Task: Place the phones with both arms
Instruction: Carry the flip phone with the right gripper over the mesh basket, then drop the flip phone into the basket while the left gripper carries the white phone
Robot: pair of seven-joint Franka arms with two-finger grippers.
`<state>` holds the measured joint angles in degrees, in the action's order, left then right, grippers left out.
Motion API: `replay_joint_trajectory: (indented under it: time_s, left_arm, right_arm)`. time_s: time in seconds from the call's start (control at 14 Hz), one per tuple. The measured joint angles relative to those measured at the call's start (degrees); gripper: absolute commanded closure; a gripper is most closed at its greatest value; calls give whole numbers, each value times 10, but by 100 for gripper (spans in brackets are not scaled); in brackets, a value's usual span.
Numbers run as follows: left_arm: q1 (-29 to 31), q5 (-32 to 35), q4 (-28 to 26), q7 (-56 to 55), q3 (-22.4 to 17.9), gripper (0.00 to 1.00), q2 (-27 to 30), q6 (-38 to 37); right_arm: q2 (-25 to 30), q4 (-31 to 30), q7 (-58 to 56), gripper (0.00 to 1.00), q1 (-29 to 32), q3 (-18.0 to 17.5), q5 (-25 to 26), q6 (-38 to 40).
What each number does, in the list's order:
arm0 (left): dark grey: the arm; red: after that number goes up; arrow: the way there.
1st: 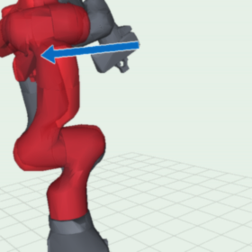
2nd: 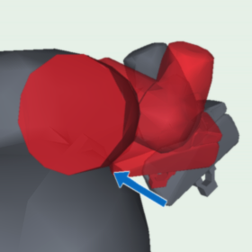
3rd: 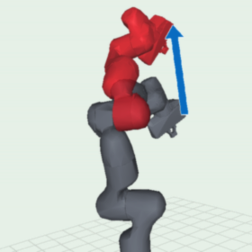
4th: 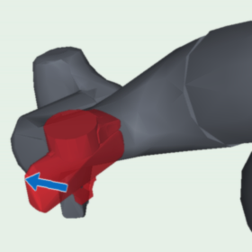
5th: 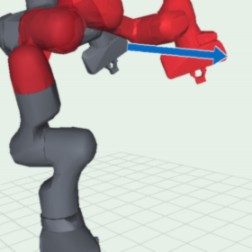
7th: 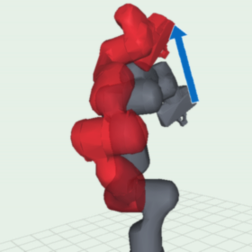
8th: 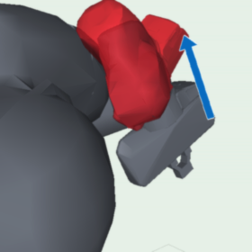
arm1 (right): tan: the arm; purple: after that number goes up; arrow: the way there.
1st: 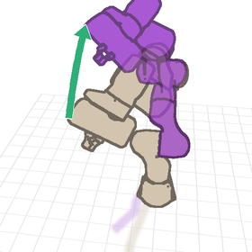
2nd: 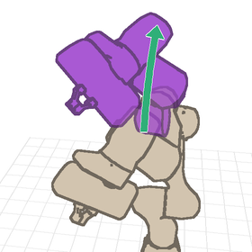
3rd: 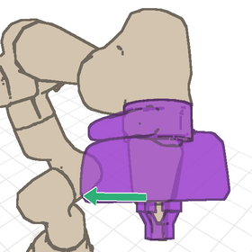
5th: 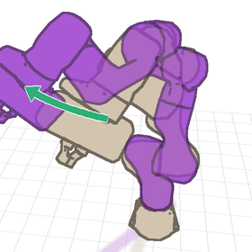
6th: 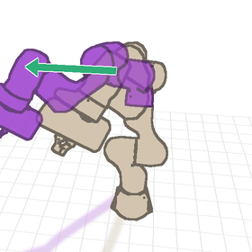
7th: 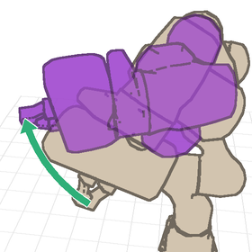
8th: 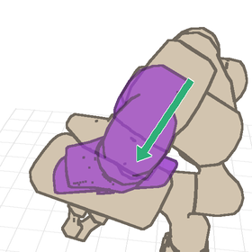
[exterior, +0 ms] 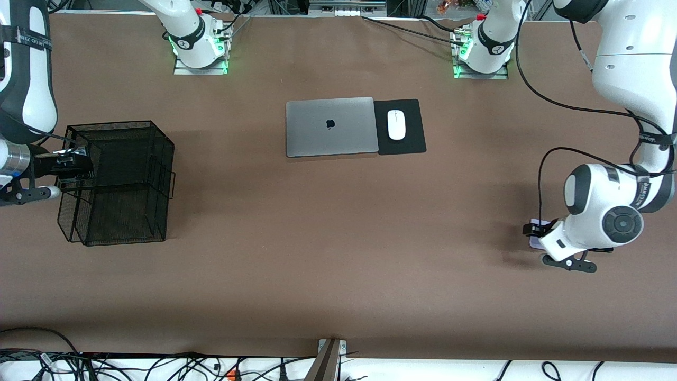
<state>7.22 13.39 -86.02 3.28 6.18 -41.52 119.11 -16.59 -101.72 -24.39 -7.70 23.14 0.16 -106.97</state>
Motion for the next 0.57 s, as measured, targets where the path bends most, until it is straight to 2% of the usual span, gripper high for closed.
replay_joint_trajectory:
  time_s: [0.21, 0.57]
  left_arm:
    - [-32, 0, 1, -62, 1, 55, 0, -1]
    - [-102, 0, 6, -187, 4, 56, -4, -1]
  right_arm:
    - [18, -45, 0, 81, 0, 22, -6, -54]
    - [28, -94, 0, 81, -1, 37, -37, -115]
